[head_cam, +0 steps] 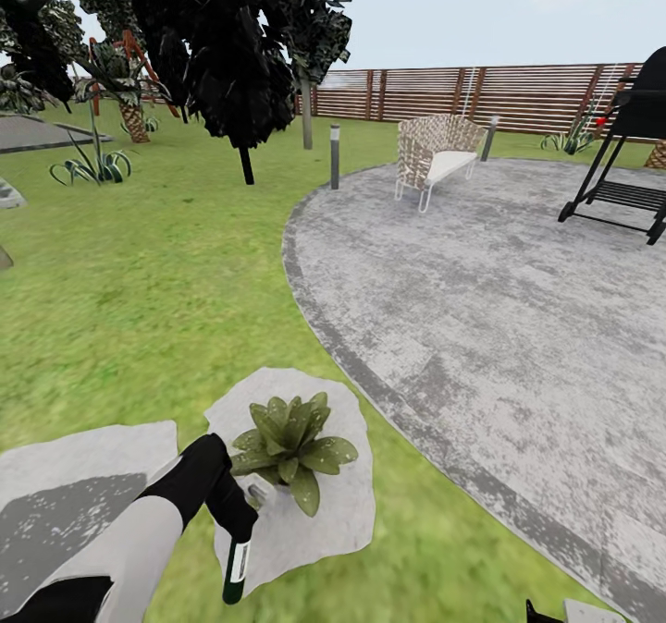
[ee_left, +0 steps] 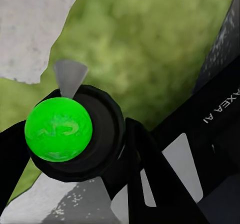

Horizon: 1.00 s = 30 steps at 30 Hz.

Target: Pick up the pesticide atomizer in the garden and spray insectifuge to fully cover both potted plants in the garden.

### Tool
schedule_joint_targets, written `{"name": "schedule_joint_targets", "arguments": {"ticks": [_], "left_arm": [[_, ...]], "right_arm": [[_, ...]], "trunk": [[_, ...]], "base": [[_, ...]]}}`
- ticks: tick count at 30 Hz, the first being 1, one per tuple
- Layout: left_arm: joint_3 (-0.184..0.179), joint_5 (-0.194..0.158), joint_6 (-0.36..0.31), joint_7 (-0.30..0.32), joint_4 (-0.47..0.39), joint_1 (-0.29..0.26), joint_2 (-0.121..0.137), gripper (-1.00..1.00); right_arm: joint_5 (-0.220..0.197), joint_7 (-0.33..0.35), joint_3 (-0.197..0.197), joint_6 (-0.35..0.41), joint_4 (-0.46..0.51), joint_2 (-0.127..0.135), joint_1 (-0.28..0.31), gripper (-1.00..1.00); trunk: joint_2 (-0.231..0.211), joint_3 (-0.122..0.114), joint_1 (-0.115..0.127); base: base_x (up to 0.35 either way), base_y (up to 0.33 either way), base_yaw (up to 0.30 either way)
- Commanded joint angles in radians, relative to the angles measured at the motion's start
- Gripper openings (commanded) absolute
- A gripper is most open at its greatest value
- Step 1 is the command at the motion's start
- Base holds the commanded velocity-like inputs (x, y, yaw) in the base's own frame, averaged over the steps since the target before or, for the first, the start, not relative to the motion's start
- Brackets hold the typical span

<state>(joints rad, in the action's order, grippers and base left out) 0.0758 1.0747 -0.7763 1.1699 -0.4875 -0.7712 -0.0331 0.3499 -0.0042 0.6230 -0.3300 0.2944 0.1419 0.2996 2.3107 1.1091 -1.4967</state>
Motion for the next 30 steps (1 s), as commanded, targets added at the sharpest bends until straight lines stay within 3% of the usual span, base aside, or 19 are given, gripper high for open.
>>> {"name": "schedule_joint_targets", "arguments": {"ticks": [1,4,5,11,19,30], "left_arm": [[0.008,0.009,-0.007,0.007,-0.002,0.0,-0.002,-1.0],[0.007,0.009,-0.007,-0.028,-0.001,0.0,-0.006,-1.0],[0.01,0.003,-0.009,-0.092,0.005,0.0,-0.014,-1.0],[0.009,-0.082,-0.022,-0.144,0.014,0.0,-0.049,-1.0],[0.009,-0.086,-0.023,-0.148,0.014,0.001,-0.051,-1.0],[0.009,-0.085,-0.023,-0.148,0.013,0.001,-0.048,-1.0]], "right_arm": [[0.011,0.0,0.007,-0.004,-0.001,0.0,0.001,1.0],[0.011,0.0,0.007,-0.004,-0.001,0.0,0.001,1.0],[0.011,0.0,0.007,-0.004,-0.001,0.001,0.001,1.0],[0.009,0.0,0.007,-0.004,-0.001,0.0,0.001,1.0],[0.009,0.0,0.007,-0.004,-0.001,-0.004,0.001,1.0],[0.009,0.0,0.007,-0.005,-0.001,-0.004,0.001,1.0]], "trunk": [[0.0,0.001,0.0],[0.0,0.001,0.0],[0.0,0.001,0.0],[0.0,0.001,0.0],[0.0,0.001,0.0],[0.0,0.001,0.0]], "base": [[0.0,0.0,0.0],[0.0,0.0,0.0],[0.0,0.0,0.0],[0.0,0.0,0.0],[0.0,-0.041,0.131],[0.0,-0.3,0.273]]}}
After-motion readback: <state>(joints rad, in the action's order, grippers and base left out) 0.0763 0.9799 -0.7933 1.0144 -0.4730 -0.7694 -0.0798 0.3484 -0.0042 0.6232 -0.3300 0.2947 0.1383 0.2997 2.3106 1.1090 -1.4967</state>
